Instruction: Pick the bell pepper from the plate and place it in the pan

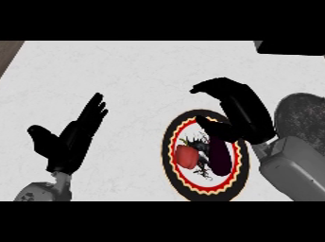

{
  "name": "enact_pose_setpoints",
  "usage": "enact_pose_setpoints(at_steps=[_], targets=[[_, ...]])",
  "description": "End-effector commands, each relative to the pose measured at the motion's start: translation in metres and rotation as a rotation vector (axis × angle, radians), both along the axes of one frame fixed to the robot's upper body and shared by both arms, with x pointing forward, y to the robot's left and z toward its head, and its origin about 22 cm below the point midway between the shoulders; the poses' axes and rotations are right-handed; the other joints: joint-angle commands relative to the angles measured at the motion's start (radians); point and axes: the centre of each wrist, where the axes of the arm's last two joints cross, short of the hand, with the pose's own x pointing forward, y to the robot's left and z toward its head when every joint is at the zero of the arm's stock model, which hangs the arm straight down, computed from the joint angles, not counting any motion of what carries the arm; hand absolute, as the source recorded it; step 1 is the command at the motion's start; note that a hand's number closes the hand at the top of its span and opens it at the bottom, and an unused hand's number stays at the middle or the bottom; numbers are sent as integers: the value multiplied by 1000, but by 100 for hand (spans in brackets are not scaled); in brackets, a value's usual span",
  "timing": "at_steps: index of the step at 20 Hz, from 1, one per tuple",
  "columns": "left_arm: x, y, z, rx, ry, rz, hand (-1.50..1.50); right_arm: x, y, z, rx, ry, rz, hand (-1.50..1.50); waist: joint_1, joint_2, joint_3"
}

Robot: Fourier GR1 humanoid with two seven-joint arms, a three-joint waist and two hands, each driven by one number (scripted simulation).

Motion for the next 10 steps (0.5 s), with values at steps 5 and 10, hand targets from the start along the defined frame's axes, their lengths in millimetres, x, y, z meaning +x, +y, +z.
enact_pose_setpoints(at_steps=[5,10], targets=[[3,-2,-11,-53,67,-76,0,-17,92,-31,-360,2,37,-150,-17,-4,9],[-6,3,-17,-46,77,-79,0,-18,110,-47,-794,191,-130,-150,-5,-16,4]])
